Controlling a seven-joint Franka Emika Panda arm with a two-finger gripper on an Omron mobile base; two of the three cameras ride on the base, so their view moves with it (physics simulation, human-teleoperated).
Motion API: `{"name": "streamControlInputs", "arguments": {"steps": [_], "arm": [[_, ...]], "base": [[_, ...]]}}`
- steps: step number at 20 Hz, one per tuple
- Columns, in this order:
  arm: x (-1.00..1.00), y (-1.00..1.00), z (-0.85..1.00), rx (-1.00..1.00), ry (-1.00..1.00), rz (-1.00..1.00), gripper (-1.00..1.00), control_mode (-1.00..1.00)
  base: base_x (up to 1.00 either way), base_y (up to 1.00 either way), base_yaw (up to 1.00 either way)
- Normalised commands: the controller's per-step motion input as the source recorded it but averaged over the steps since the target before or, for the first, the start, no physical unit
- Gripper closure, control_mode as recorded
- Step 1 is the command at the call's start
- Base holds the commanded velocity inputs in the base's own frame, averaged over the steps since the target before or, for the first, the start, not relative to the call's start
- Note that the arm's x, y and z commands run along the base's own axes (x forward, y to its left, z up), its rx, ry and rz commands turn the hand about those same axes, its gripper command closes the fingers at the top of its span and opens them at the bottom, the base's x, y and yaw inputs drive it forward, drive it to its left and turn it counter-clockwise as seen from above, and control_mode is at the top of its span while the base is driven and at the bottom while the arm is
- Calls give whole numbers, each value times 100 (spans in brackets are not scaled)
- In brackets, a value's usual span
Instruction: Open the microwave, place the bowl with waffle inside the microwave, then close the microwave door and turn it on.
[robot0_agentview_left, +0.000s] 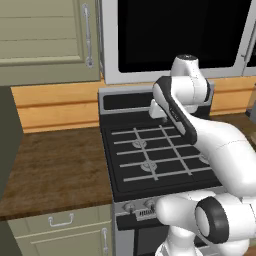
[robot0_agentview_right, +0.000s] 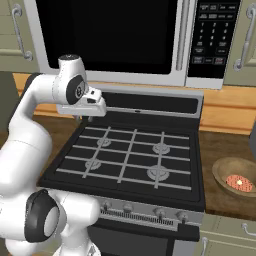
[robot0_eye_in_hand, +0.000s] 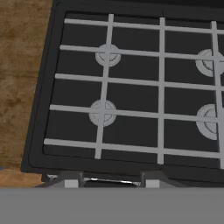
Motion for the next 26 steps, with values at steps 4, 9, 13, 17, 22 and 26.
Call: {"name": "streamControlInputs", "arguments": {"steps": [4, 9, 13, 17, 22, 26], "arm": [[-18, -15, 0, 0, -2, 0, -100, -100], [-49, -48, 16, 0, -14, 0, -100, -100], [-50, -62, 32, 0, -21, 0, -100, -100], [-48, -54, 37, 0, -31, 0, -100, -100], [-27, -24, 17, 0, -31, 0, -100, -100], [-6, -11, 19, 0, -31, -3, -100, -100]], "base": [[0, 0, 0], [0, 0, 0], [0, 0, 0], [0, 0, 0], [0, 0, 0], [0, 0, 0]]}}
